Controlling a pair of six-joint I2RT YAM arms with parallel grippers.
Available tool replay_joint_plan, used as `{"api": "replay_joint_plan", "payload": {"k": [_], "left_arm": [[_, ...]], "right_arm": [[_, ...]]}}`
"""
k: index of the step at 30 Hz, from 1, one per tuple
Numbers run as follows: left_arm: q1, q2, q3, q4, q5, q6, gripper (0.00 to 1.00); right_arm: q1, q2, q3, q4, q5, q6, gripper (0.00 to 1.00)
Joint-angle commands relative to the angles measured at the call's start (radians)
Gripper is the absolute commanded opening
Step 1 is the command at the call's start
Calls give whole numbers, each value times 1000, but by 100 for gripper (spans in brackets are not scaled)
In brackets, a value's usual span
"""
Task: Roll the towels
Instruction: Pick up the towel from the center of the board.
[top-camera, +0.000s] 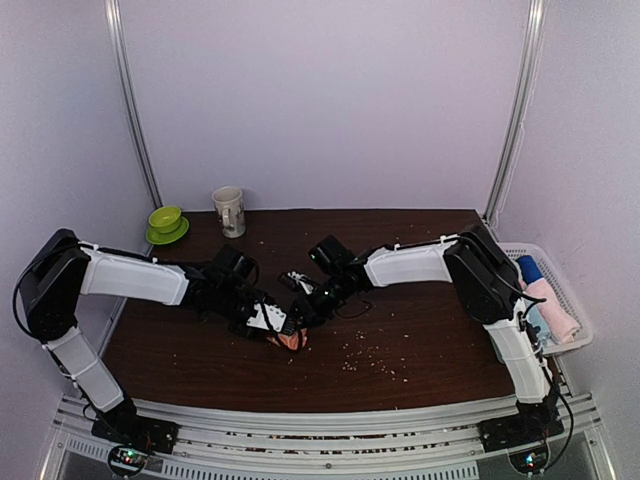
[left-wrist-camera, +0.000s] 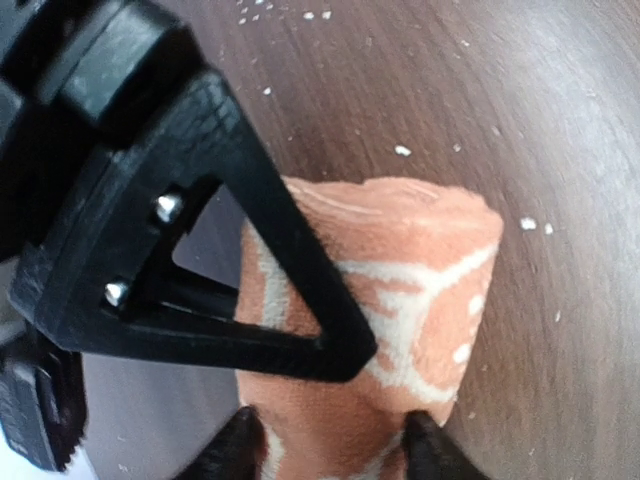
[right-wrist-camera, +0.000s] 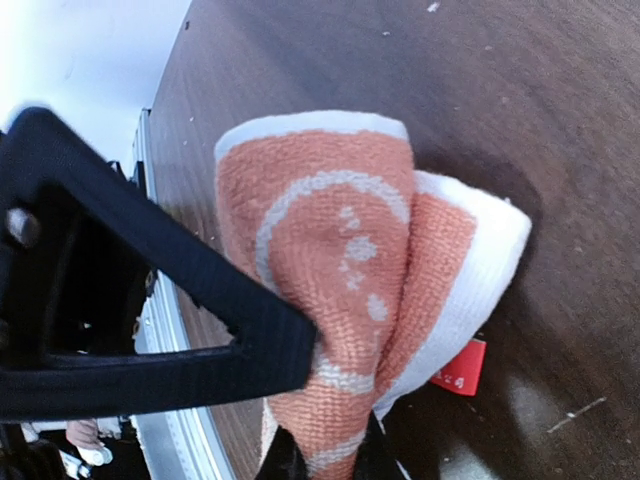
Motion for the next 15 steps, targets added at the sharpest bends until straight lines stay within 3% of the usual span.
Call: {"api": "replay_joint_plan", "payload": {"k": [1,8,15], "left_arm": [[10,-80,5,-10,7,-10,64],[124,-216,53,-87,84,-81,96],[208,-376,3,-84,106,-183,98]], "right_arm": [[4,-20,-42,104,-33,27,0],[-29,-116,-102,144,31,16,0],[-101,-277,-181,155,155,-12,0]]}}
